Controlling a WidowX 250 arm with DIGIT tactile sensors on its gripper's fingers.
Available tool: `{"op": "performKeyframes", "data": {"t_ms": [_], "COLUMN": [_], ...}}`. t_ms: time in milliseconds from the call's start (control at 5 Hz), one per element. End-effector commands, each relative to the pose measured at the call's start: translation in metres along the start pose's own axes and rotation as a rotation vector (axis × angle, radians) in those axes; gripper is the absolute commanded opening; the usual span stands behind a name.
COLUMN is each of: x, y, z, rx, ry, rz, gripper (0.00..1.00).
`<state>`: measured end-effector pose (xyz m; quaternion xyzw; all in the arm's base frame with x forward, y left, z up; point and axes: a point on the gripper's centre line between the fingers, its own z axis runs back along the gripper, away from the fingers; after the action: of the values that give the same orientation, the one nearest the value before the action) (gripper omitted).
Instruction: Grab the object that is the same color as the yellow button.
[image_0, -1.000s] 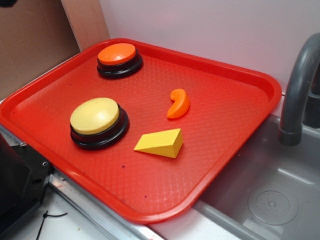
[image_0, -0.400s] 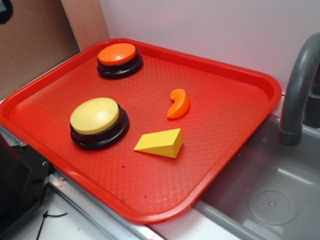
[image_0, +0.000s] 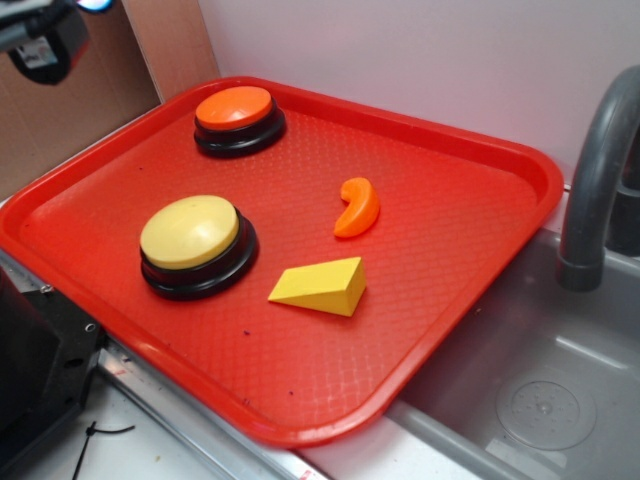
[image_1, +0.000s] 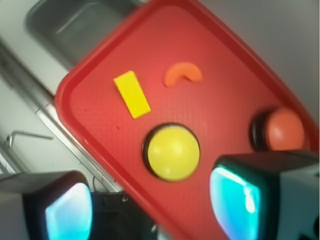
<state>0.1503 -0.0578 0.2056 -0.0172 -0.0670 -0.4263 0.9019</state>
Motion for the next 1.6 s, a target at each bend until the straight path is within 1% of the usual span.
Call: {"op": "performKeyframes", "data": {"t_ms": [0, 200, 600, 800, 1000, 1200, 1400], "x": [0.035, 0.049, 0.071, 0.079, 0.08, 0.08, 0.082], "y": [-0.01, -0.014, -0.009, -0.01, -0.012, -0.017, -0.019], "z": [-0.039, -0.067, -0.119, -0.142, -0.158, -0.169, -0.185], "rx": [0.056, 0.036, 0.019, -0.016, -0.043, -0.043, -0.046], "ry": [-0.076, -0.127, -0.085, -0.076, -0.064, -0.042, 0.006], "rz": [-0.286, -0.246, -0.212, -0.258, -0.281, -0.3, -0.304], "gripper": [1.0, 1.0, 1.0, 1.0, 1.0, 1.0, 1.0]}}
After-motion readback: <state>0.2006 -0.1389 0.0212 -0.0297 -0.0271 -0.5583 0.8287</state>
